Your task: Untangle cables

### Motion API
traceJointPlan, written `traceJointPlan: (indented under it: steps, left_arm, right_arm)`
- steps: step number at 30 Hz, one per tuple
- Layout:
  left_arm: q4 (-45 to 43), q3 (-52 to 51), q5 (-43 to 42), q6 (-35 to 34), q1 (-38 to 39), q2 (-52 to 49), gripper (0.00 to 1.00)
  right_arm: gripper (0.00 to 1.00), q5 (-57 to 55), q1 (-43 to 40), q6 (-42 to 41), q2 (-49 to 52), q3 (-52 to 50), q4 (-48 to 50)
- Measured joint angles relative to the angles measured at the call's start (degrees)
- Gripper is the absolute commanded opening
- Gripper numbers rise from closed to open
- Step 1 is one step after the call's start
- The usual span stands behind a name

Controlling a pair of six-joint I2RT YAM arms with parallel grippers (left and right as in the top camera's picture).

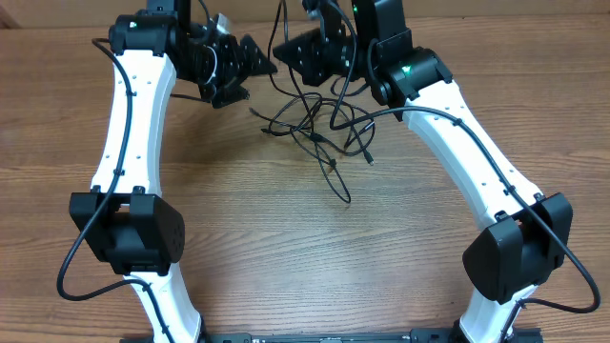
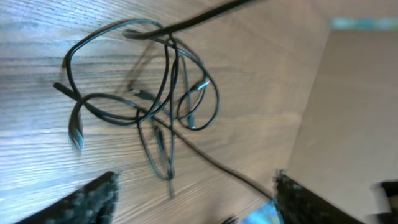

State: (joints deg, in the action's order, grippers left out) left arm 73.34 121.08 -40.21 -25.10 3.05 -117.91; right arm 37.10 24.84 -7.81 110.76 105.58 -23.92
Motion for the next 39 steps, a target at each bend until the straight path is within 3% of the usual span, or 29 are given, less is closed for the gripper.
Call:
traceJointPlan:
  steps: [8,15,28,36,39]
  left_arm:
    - [3.2,0.0,1.2,8.9,2.5,0.0,0.74]
    - [2.0,-1.9,6.7,8.9,6.6,0.0,0.76]
    - [-17.8,-19.1,8.4,1.5,9.4,0.0,0.70]
    - [-28.4,-26.2,17.0,-6.6,16.9,0.0,0.54]
    - [-30.1,-26.9,18.1,-7.7,18.7,0.0,0.63]
  right_arm:
    - [0.04,0.0,0.0,-4.8,0.0,0.1,6.5]
    - [0.04,0.0,-0.6,-6.7,0.0,0.1,7.5]
    - [0.04,0.0,-7.8,-9.6,-6.8,0.1,9.4]
    - [0.04,0.0,-7.9,-9.9,-8.8,0.1,9.4]
    - [0.04,0.0,-7.9,-9.9,-8.8,0.1,9.2]
